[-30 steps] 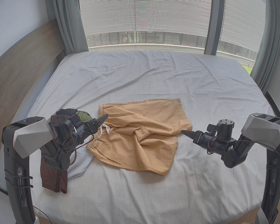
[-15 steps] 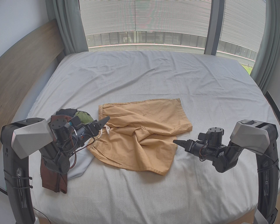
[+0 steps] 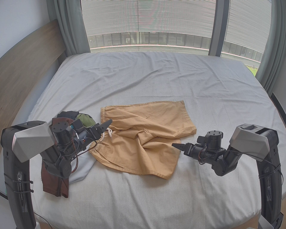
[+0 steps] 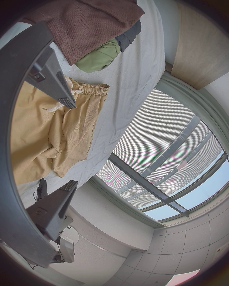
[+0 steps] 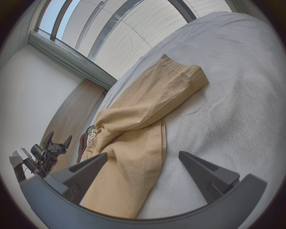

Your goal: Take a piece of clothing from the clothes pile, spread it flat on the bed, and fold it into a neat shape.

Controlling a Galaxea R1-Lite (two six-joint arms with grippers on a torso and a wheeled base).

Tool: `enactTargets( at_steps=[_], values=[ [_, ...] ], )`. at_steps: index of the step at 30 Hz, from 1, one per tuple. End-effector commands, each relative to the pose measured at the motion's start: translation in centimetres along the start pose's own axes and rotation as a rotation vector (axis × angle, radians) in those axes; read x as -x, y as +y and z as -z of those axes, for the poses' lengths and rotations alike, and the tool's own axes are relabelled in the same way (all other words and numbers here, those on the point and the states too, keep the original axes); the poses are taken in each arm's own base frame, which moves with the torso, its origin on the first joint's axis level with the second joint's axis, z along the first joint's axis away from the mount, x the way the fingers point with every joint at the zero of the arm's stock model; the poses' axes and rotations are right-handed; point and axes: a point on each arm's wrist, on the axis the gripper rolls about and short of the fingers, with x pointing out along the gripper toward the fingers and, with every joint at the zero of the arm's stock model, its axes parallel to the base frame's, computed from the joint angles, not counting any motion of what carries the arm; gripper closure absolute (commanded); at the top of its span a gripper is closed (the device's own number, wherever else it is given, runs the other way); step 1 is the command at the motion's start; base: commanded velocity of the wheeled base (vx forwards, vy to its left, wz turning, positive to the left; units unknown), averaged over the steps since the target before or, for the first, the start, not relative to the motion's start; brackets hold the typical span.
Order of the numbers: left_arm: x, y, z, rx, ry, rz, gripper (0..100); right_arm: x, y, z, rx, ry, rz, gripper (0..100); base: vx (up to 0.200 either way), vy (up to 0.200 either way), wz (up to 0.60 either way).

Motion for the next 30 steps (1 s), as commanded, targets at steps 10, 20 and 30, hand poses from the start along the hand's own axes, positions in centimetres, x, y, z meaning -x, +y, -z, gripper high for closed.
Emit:
enactTargets(
  at_steps=[10, 20, 30],
  values=[
    [0.0, 0.2, 0.3, 0.001, 0.006, -0.003, 0, -0.5, -0.3, 1.0, 0.002, 0.009, -0.007, 100, 0.000, 0.000, 0.00],
    [0.0, 0.4, 0.6, 0.005, 0.014, -0.007, 0, 0.8, 0.3, 1.6, 0.016, 0.024, 0.000, 100, 0.000, 0.000, 0.00],
    [-0.1, 0.5, 0.8, 0.008, 0.017, -0.010, 0, 3.7, 1.6, 0.1, 0.029, 0.029, 0.040, 100, 0.000, 0.000, 0.00]
  ],
)
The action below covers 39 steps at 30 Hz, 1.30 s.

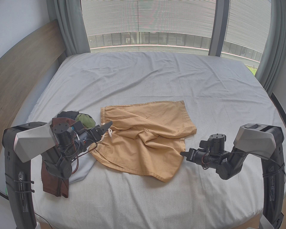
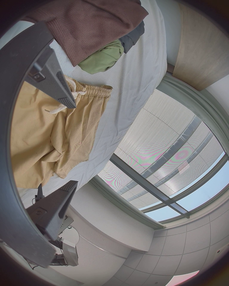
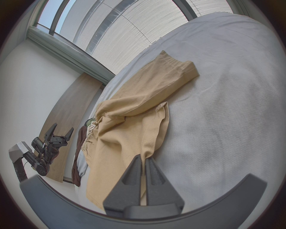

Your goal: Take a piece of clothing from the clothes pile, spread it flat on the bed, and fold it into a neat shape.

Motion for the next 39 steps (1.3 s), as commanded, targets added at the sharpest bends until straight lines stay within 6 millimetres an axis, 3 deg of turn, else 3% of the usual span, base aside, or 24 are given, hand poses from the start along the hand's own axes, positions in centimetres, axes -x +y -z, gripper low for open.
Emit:
enactTargets(
  at_steps=[1, 17, 29, 30, 39],
  values=[
    [0.0, 0.1, 0.2, 0.003, 0.005, -0.001, 0, 1.9, 0.8, -1.4, 0.015, -0.018, 0.022, 100, 0.000, 0.000, 0.00],
    [0.0, 0.1, 0.2, 0.004, 0.006, -0.002, 0, 4.3, -1.4, -3.0, 0.031, -0.008, 0.135, 100, 0.000, 0.000, 0.00],
    [0.0, 0.1, 0.4, 0.003, 0.009, -0.002, 0, 4.1, -2.1, -3.4, 0.029, -0.019, 0.145, 100, 0.000, 0.000, 0.00],
    [0.0, 0.1, 0.3, 0.003, 0.009, -0.004, 0, 4.1, -2.0, -3.4, 0.031, -0.023, 0.143, 0, 0.000, 0.000, 0.00],
    [0.0, 0.1, 0.3, 0.000, 0.007, -0.003, 0, 4.4, -3.1, -2.7, 0.006, 0.006, 0.170, 0, 0.000, 0.000, 0.00]
  ],
)
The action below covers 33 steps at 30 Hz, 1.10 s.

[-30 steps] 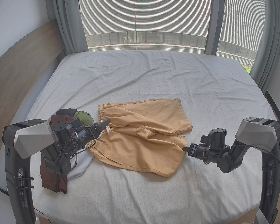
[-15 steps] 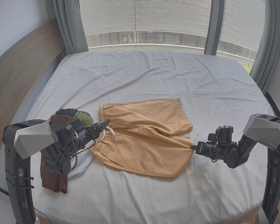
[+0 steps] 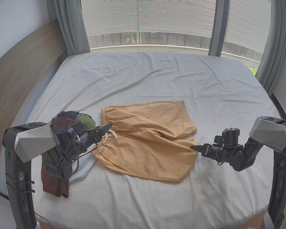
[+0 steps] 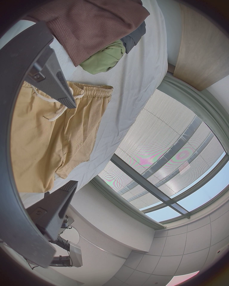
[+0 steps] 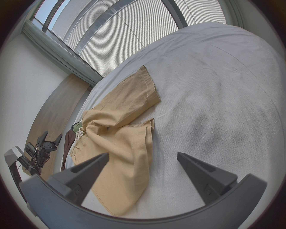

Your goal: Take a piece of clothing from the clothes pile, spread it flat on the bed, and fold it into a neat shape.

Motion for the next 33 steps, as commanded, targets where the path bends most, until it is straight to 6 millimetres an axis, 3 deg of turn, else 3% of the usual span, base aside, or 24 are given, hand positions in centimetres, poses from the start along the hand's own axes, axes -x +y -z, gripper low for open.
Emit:
enactTargets(
  at_steps=[1, 8, 18, 33],
  values=[
    [0.0, 0.0, 0.0, -0.001, -0.001, 0.001, 0, -0.3, -0.7, 0.9, -0.013, 0.025, 0.014, 0, 0.000, 0.000, 0.00],
    [0.0, 0.1, 0.1, 0.000, 0.001, -0.001, 0, -2.1, -1.1, 2.1, -0.011, 0.028, -0.022, 0, 0.000, 0.000, 0.00],
    [0.0, 0.2, 0.3, 0.001, 0.005, -0.005, 0, -3.6, 0.7, 3.3, 0.012, 0.015, -0.149, 0, 0.000, 0.000, 0.00],
    [-0.1, 0.2, 0.3, -0.005, 0.006, -0.004, 0, -0.2, 2.1, 5.3, 0.033, 0.071, -0.260, 0, 0.000, 0.000, 0.00]
  ],
)
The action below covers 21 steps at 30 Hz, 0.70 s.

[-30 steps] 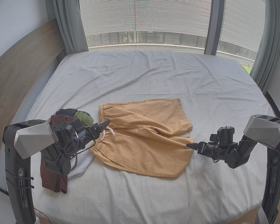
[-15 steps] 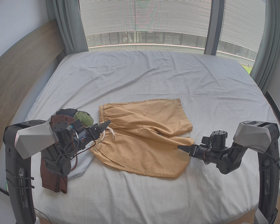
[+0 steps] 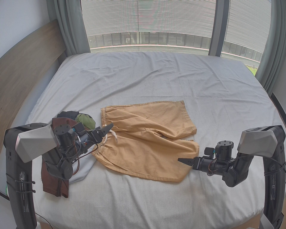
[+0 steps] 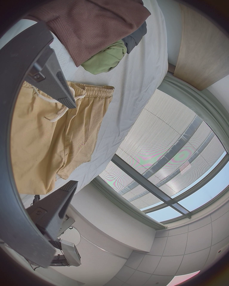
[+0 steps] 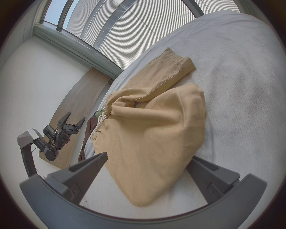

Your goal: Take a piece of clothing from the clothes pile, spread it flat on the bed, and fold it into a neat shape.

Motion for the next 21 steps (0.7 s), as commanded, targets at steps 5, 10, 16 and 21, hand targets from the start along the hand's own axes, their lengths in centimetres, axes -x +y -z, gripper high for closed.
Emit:
enactTargets(
  at_steps=[5, 10, 16, 21],
  values=[
    [0.0, 0.1, 0.0, 0.000, 0.000, -0.001, 0, 1.9, 2.2, 0.1, 0.012, 0.033, -0.069, 0, 0.000, 0.000, 0.00],
    [0.0, 0.1, 0.0, 0.000, 0.000, -0.001, 0, 2.2, 1.8, -0.5, 0.013, 0.013, -0.055, 0, 0.000, 0.000, 0.00],
    [0.0, 0.0, 0.0, 0.000, -0.001, 0.000, 0, 2.2, -0.9, -1.2, -0.027, 0.005, 0.010, 0, 0.000, 0.000, 0.00],
    [0.0, 0.0, -0.1, -0.001, -0.003, 0.000, 0, 1.5, -2.2, -2.0, -0.027, -0.026, 0.020, 0, 0.000, 0.000, 0.00]
  ],
)
